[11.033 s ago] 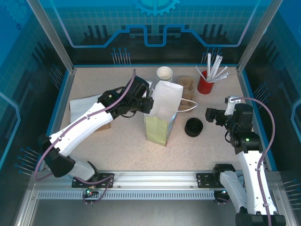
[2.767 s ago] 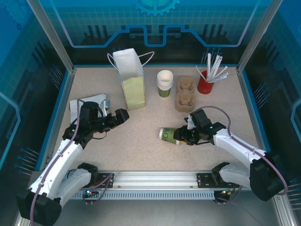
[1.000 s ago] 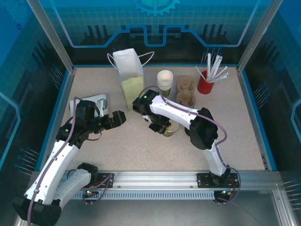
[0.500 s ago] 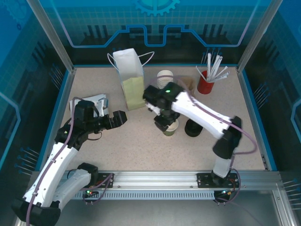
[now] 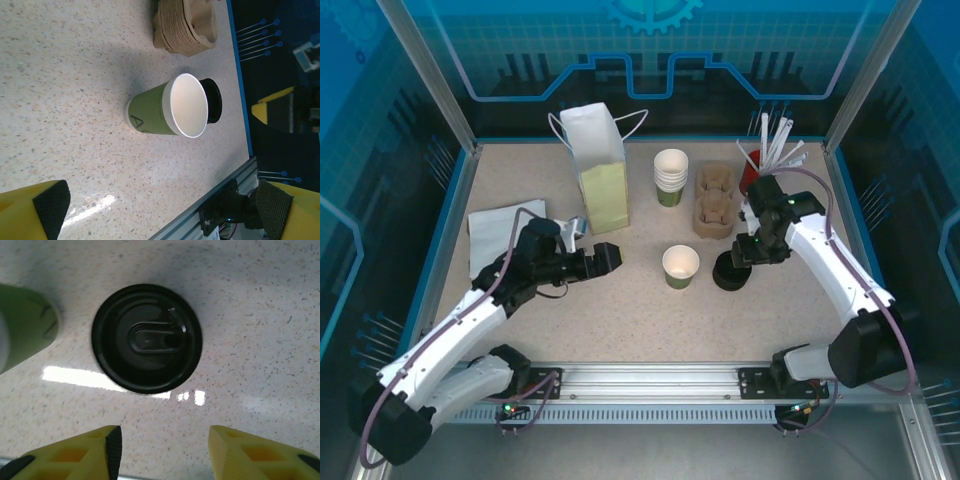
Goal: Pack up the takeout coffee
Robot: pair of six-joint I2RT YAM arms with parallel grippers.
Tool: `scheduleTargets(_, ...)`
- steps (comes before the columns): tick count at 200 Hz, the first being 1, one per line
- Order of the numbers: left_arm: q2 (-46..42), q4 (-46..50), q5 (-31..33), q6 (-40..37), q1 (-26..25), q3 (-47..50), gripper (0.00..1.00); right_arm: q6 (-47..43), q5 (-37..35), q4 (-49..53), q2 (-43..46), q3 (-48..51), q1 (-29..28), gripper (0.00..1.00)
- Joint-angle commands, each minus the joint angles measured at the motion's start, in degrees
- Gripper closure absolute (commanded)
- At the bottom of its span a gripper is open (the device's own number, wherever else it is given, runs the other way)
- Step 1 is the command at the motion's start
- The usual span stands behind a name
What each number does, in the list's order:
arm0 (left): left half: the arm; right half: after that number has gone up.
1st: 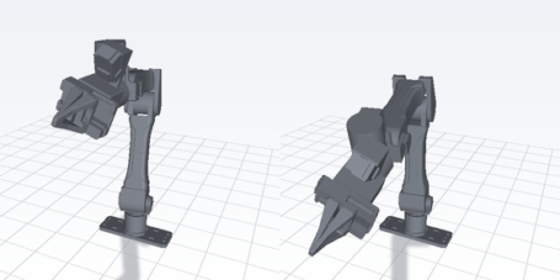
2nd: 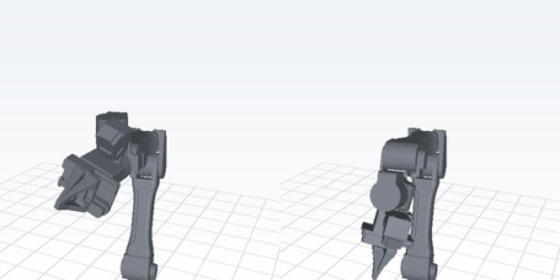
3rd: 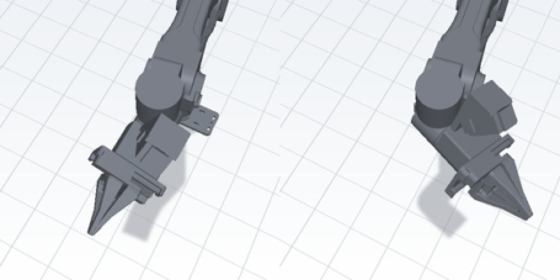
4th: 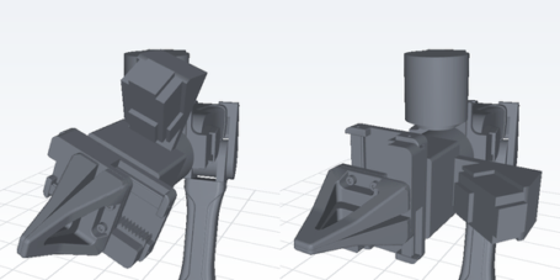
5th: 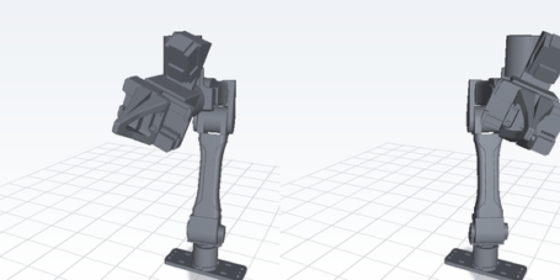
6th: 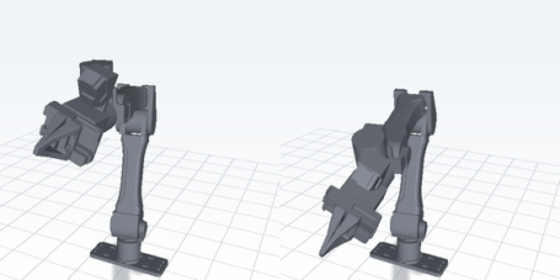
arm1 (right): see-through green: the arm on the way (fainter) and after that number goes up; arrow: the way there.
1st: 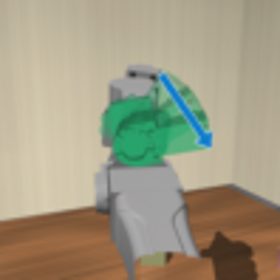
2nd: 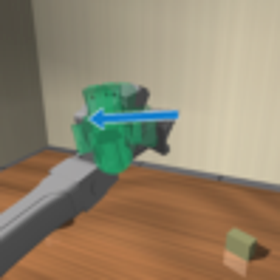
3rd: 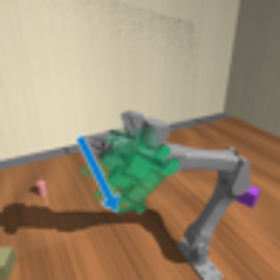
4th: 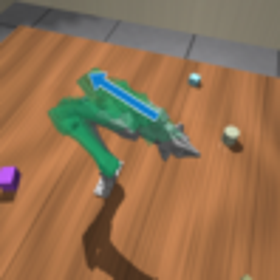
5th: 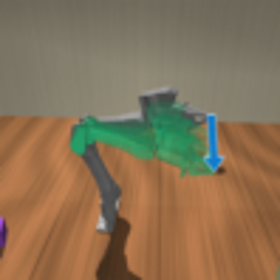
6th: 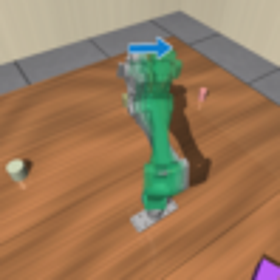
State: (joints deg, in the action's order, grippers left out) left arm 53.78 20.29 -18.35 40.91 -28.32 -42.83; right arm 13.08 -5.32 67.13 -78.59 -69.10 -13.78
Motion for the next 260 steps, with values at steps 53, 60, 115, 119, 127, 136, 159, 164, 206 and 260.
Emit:
scheduleTargets(53,7.66,-11.88,5.67,6.82,-5.47,2.63,0.01,-2.61,1.77,-10.74,-10.64,1.71,5.54,0.58)
scheduleTargets(60,8.46,-12.09,5.77,6.91,-5.65,2.51,0.01,-2.60,1.72,-11.12,-11.54,1.56,5.62,0.58)
scheduleTargets(115,10.08,-9.13,7.12,4.94,-6.64,0.33,0.01,-2.68,1.59,-12.72,-16.29,1.95,6.26,0.68)
scheduleTargets(119,9.84,-8.81,7.33,4.85,-6.62,0.29,0.01,-2.63,1.51,-12.81,-16.40,2.03,6.30,0.69)
scheduleTargets(127,9.53,-8.37,7.69,4.65,-6.62,0.22,0.01,-2.54,1.29,-12.78,-16.51,2.13,6.25,0.71)
scheduleTargets(136,9.24,-8.01,7.97,4.49,-6.63,0.27,0.01,-2.51,1.19,-12.82,-16.57,2.37,6.26,0.73)
scheduleTargets(159,8.89,-7.55,8.09,4.29,-6.64,0.28,0.01,-2.69,1.57,-12.64,-16.77,2.56,6.23,0.78)
scheduleTargets(164,8.88,-7.42,8.07,4.27,-6.61,0.18,0.01,-2.69,1.64,-12.51,-16.79,2.48,6.29,0.79)
scheduleTargets(206,8.94,-6.90,8.16,3.84,-6.66,-0.27,0.01,-2.98,2.64,-11.90,-15.36,2.66,6.26,0.83)
scheduleTargets(260,6.53,-6.73,8.51,0.15,-6.59,-1.11,0.01,-3.50,3.55,-10.49,-12.28,2.79,6.44,0.84)
